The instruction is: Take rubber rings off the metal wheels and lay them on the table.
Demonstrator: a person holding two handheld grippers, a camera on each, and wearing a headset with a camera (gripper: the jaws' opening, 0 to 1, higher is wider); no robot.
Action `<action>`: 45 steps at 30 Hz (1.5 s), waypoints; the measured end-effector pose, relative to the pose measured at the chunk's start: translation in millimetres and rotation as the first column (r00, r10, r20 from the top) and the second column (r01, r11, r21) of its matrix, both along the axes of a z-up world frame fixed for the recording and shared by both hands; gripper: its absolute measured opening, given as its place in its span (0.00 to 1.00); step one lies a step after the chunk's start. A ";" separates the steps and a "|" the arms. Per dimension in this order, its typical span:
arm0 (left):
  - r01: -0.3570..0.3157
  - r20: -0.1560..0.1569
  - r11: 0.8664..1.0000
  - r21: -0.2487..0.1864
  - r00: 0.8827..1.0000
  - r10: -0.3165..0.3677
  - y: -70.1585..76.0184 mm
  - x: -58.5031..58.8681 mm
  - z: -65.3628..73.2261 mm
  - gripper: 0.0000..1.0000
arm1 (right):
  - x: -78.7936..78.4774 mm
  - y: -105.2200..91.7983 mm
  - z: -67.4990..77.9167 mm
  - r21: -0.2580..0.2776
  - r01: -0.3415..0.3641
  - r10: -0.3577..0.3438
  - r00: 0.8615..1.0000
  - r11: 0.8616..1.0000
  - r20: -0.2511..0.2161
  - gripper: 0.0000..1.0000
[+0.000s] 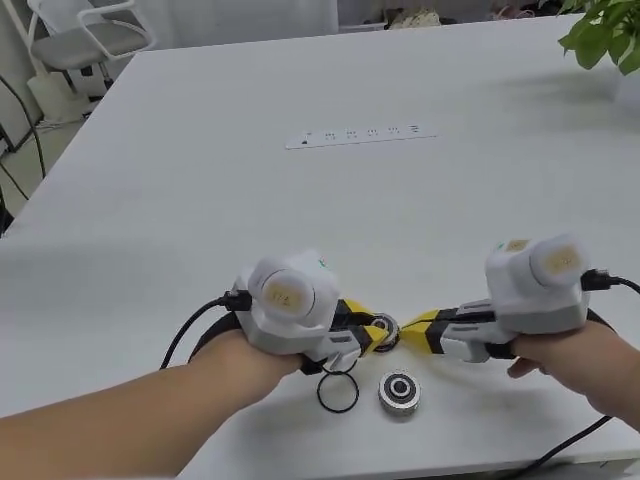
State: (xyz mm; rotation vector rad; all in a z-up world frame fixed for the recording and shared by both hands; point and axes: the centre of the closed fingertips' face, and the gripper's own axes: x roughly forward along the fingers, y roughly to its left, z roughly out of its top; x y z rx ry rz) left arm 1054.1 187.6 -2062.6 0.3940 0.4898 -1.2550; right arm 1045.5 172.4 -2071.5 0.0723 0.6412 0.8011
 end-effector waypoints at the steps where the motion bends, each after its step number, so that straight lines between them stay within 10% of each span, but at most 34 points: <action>1: -0.002 -0.001 1.000 -0.002 1.000 0.002 -0.1 0.0 0.0 0.07 | 1.4 0.5 1.9 0.013 0.005 -0.005 1.000 1.000 0.001 0.00; 45: -0.019 -0.004 1.000 0.000 1.000 0.019 -0.8 0.2 0.4 0.07 | 0.2 14.3 12.0 0.051 0.019 -0.019 1.000 0.999 -0.001 0.00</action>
